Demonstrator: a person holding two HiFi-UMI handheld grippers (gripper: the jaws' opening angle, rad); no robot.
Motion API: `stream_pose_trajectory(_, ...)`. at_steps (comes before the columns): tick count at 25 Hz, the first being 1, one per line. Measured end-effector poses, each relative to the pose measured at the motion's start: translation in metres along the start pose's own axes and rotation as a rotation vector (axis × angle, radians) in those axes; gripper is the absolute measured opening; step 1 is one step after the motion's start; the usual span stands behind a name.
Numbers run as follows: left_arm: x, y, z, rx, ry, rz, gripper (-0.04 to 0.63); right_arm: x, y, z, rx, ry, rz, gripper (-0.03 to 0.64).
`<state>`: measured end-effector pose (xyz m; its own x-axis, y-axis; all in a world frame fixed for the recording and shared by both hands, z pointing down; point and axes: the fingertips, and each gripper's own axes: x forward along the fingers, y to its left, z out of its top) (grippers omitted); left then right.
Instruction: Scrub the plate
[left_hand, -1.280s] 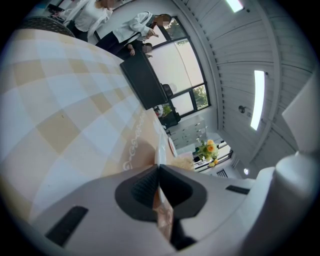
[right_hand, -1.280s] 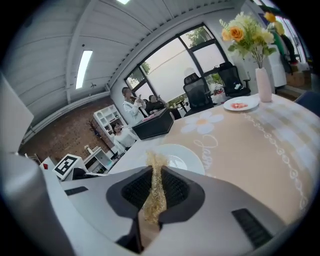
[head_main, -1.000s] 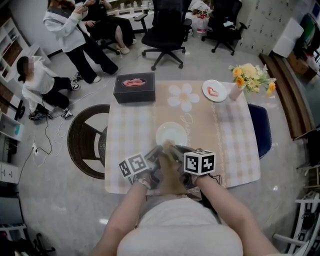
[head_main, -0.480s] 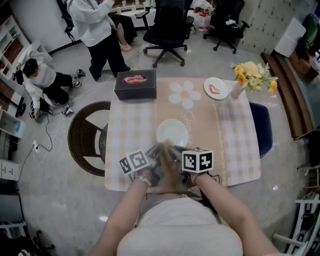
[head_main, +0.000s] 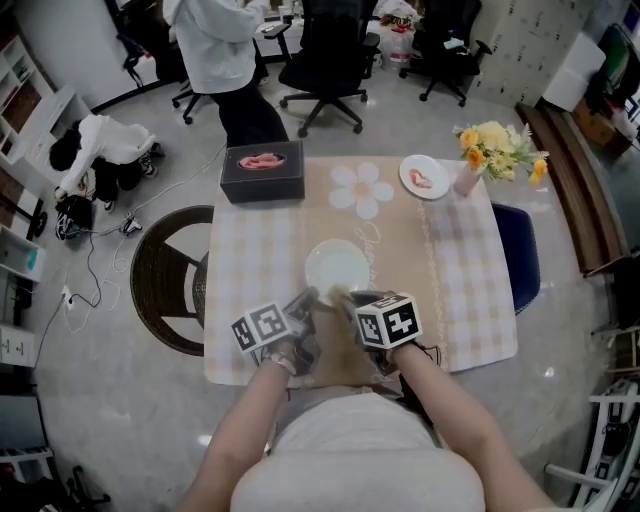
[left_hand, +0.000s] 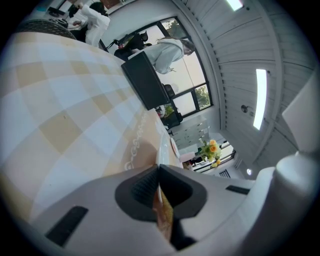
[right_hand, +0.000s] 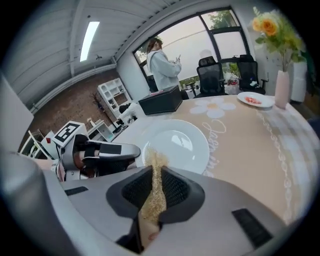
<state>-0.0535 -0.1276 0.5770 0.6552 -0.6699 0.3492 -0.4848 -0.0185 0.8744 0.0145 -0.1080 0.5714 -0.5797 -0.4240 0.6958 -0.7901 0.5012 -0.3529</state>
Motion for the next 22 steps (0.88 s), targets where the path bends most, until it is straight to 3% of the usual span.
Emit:
stream_pose_trajectory(11,-0.001,-0.001,0.000,0.001,0.001,-0.001,0.017,-0.005,-0.032,0.001,-0.098,0.044,-0.122,0.054)
stream_pose_trajectory(22,-0.001,-0.002,-0.001,0.015,-0.005,-0.002,0.017,-0.006,-0.073,0.022,-0.111,-0.018,-0.255,0.054)
